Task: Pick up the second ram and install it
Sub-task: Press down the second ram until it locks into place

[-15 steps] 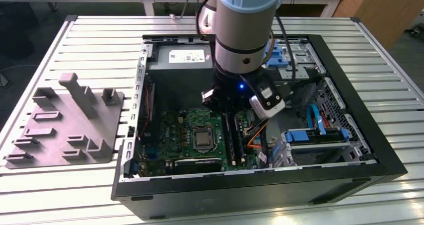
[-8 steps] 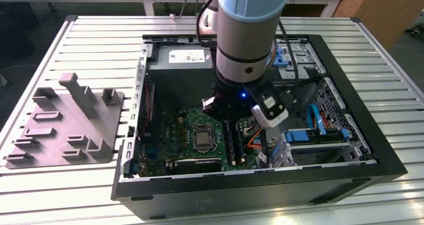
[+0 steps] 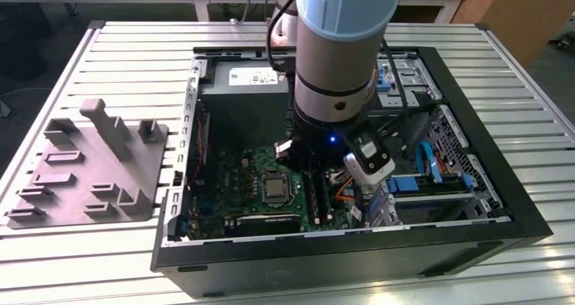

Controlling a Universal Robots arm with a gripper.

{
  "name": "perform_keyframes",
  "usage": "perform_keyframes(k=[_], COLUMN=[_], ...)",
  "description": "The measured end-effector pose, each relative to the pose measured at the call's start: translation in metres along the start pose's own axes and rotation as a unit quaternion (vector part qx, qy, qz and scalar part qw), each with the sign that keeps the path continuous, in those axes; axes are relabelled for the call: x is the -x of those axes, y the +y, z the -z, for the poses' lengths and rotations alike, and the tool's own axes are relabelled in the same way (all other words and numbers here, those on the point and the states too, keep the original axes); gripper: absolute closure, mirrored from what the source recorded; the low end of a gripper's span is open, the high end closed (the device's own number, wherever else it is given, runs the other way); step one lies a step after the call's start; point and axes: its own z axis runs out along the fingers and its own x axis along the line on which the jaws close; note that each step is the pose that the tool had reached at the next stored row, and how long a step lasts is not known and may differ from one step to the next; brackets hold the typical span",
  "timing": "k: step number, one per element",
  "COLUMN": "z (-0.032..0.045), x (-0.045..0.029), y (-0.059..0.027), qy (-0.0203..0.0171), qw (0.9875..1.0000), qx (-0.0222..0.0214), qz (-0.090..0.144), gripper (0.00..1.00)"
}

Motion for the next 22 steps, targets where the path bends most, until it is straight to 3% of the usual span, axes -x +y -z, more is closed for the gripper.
perform_keyframes(k=[14, 22], z=[-0.0084, -0.0138], x=[-0.0009, -0.0007], y=[-0.0126, -0.0135], qy=[-0.0002, -0.0002], qw=[1.0, 1.0], qx=[-0.0003, -0.0002], qz=[-0.006, -0.007], gripper=[0.9, 0.9])
